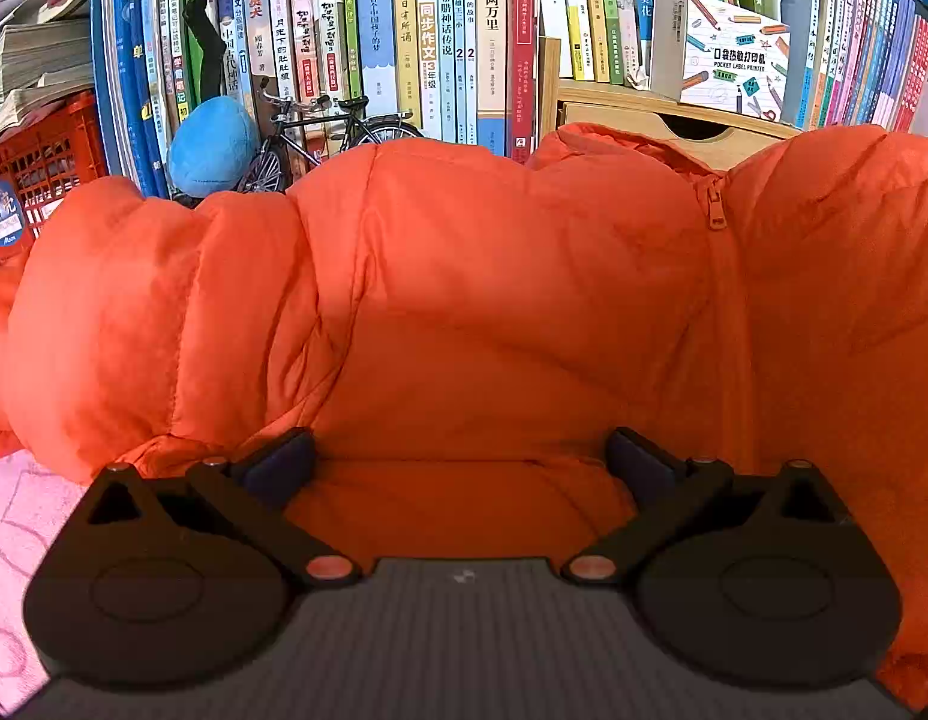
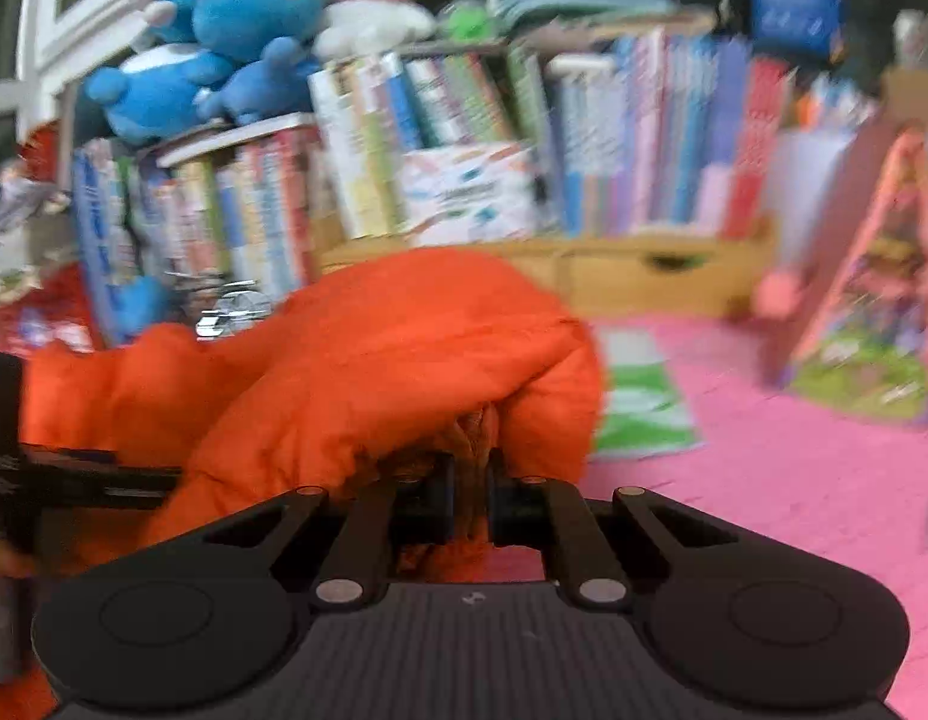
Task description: Fold clothes
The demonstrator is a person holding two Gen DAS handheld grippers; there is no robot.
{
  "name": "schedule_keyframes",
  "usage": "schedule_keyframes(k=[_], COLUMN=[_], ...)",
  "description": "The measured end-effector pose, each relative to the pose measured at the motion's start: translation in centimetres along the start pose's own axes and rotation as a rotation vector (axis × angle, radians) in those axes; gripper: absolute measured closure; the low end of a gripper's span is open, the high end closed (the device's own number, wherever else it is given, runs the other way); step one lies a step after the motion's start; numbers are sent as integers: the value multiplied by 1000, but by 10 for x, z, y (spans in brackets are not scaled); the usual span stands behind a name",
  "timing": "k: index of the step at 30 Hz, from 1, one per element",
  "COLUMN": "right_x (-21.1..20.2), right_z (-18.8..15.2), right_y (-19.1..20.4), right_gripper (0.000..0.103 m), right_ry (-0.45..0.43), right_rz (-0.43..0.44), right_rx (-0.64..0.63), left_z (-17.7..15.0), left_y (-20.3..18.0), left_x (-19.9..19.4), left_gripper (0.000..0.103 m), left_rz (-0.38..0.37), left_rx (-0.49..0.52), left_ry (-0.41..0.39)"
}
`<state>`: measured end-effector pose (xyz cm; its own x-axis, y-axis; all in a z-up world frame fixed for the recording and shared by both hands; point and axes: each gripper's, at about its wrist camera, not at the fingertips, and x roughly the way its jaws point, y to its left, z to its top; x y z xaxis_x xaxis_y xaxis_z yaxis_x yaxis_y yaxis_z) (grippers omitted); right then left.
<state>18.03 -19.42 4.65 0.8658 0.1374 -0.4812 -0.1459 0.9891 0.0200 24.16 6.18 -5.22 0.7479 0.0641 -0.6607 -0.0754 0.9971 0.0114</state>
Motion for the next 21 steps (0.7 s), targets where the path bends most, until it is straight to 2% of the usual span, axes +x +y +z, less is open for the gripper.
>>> schedule_keyframes(k=[6,18,21], right_x=[-17,-28,-27], right_z=[-4,-9,-11], right_y=[-37,-112,-122], right_gripper=[93,93,93], right_ry=[-32,-26,-22], right_rz=[-133,-353,-403], right_rx=[-10,54,36], left_z=[1,-1,-1], left_y=[0,-1,0], left_x=[0,-1,0], left_gripper=[0,0,0], left_rz=[-2,-2,-2], left_rx=[-1,0,0], left_ry=[-1,-2,-2])
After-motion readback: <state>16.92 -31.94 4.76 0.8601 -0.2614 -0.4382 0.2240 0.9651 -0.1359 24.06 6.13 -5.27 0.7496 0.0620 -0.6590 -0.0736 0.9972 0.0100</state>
